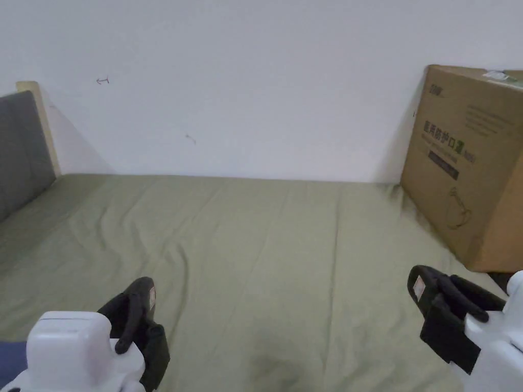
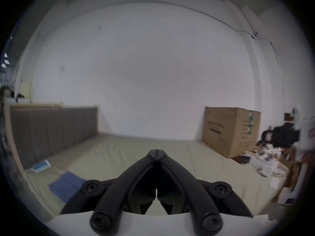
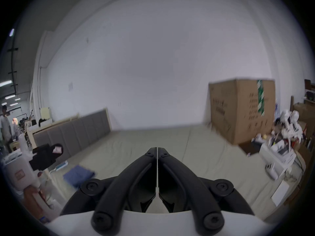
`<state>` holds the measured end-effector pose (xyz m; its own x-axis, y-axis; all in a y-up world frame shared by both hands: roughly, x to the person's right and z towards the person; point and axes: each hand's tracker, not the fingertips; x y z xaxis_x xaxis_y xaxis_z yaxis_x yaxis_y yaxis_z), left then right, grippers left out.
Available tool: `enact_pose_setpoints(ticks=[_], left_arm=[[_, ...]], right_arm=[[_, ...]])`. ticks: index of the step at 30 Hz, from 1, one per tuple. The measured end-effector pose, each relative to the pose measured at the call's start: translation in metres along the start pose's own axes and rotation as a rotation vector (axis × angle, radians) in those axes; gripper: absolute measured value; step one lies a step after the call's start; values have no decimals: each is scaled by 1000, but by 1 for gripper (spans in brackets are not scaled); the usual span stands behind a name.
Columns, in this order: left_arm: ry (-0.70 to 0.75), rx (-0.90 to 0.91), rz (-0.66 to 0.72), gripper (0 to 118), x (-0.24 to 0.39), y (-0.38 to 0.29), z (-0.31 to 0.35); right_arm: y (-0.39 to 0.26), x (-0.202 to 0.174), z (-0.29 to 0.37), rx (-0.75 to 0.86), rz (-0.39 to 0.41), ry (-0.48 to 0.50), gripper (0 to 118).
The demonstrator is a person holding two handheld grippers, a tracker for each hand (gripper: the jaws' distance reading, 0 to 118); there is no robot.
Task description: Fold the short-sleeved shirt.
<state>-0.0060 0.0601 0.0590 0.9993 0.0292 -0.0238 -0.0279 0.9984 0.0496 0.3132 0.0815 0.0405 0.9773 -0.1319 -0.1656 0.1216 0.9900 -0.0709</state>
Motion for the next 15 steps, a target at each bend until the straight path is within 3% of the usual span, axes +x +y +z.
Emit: enact_pose_setpoints(ticks=[5,8,11,13,15], left_arm=[[30,98,-104,1,28,3,15],[30,85,-101,1,35,-3,16],[32,83,-81,1,36,-8,18],[63,89,-107,1,40,-13,17],[79,82,-134,1,41,-18,15]], right_arm=[[-26,-6,20,311,126,-95,4],[-49,-14,16,252,192,-245,4],[-63,-14,12,187,183,-248,4],[-70,-17,13,200,248,-313,4],[-70,-14,16,209,232,-306,4]])
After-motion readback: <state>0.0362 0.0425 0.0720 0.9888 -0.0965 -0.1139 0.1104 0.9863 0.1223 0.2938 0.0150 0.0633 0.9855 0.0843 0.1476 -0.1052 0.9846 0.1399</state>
